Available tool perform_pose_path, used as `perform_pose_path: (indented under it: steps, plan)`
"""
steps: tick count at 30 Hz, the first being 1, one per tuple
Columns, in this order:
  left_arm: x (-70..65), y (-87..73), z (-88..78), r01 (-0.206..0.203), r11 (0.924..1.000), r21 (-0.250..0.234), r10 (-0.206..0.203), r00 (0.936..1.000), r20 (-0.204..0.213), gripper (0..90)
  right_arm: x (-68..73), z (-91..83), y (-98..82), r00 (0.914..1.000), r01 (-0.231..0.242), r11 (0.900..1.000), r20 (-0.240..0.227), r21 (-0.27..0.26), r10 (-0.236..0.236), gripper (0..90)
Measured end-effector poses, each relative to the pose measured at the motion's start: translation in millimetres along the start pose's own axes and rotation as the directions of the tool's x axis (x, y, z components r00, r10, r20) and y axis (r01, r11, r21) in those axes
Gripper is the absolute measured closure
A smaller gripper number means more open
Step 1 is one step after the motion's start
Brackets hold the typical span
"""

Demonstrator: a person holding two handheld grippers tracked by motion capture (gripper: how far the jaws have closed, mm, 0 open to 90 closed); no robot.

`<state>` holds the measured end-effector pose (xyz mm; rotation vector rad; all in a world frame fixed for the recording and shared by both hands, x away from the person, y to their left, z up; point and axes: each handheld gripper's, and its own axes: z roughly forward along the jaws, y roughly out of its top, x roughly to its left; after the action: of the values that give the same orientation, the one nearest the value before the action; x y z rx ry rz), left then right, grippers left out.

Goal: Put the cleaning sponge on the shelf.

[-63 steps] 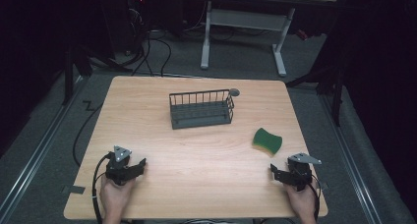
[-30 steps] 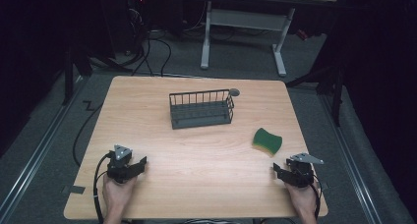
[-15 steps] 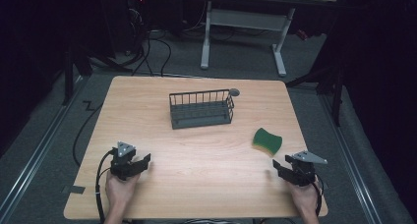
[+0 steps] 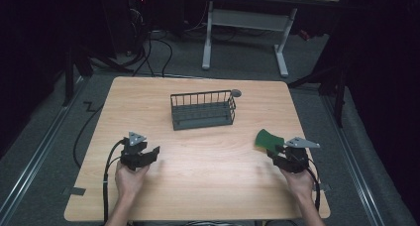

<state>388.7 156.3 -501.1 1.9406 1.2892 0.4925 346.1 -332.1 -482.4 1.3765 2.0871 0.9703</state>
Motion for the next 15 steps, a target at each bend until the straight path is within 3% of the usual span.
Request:
perform_pose_path:
  steps: [5,15]
  plan:
    - [-5.7,17.8,8.8,0.025,0.9996,0.011,-0.025,0.9997,0.004,47.3,0.1,9.7,19.6,0.9994,0.018,1.000,-0.030,-0.009,-0.018,61.6]
    - [-9.2,38.1,22.8,0.016,0.9995,0.027,-0.015,0.9998,-0.009,48.9,-1.2,26.6,48.0,0.9972,0.021,1.000,-0.071,-0.018,-0.023,63.5]
